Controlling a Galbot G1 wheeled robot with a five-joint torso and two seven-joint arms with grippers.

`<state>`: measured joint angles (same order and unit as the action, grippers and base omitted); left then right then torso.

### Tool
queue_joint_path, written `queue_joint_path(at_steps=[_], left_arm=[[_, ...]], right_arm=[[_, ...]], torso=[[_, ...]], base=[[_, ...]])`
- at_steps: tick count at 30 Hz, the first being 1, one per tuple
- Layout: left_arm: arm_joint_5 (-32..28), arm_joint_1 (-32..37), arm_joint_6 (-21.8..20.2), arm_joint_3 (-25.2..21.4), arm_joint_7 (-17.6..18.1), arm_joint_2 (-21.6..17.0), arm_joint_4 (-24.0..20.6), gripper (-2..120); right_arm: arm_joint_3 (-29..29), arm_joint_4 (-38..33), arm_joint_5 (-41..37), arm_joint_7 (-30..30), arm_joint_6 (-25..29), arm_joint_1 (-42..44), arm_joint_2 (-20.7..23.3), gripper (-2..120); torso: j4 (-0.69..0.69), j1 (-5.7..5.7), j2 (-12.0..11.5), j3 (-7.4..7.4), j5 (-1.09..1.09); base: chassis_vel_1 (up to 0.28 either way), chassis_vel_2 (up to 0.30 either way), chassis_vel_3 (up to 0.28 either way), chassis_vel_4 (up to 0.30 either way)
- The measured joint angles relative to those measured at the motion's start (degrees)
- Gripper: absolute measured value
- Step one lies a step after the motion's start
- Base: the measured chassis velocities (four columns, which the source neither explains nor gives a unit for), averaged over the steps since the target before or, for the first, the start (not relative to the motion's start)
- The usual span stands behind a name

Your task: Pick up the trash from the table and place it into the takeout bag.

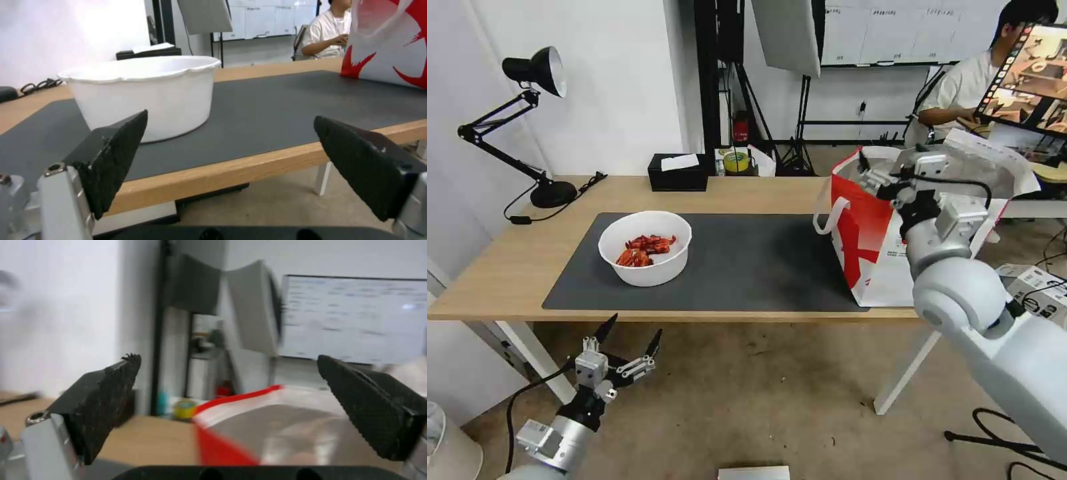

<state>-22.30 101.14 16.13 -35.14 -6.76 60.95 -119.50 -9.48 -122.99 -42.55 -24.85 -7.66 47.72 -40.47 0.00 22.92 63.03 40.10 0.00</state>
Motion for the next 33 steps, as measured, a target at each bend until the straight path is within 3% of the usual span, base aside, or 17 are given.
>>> queue_joint_path(at_steps=[1,7,15,23,33], left_arm=[[0.0,0.0,0.0,0.0,0.0,0.0,0.0,100],[0.15,-0.23,0.03,0.14,0.0,0.45,-0.05,100],[0.9,-0.07,0.32,0.23,-0.05,1.14,-0.11,100],[1.07,0.03,1.02,0.19,-0.12,1.44,0.44,100],[1.45,-0.15,1.26,0.32,-0.21,1.74,1.22,100]], right_arm=[[0.0,0.0,0.0,0.0,0.0,0.0,0.0,100],[-5.06,-2.74,-3.85,13.01,3.4,10.25,1.27,100],[-8.85,-3.27,-4.46,22.34,4.8,20.06,0.87,100],[-11.69,-1.92,-0.02,26.23,8.37,28.13,-0.96,100],[-16.28,0.55,8.43,27.63,15.16,42.0,-7.65,100]], torso=[[0.0,0.0,0.0,0.0,0.0],[-0.01,0.0,0.0,0.0,0.0],[0.0,0.0,0.0,0.0,0.0],[0.0,0.0,0.0,0.0,0.0],[-0.01,0.0,0.0,0.0,-0.01]], base=[[0.0,0.0,0.0,0.0],[0.0,0.0,0.0,0.0],[0.0,0.0,0.0,0.0],[0.0,0.0,0.0,0.0],[0.0,0.0,0.0,0.0]])
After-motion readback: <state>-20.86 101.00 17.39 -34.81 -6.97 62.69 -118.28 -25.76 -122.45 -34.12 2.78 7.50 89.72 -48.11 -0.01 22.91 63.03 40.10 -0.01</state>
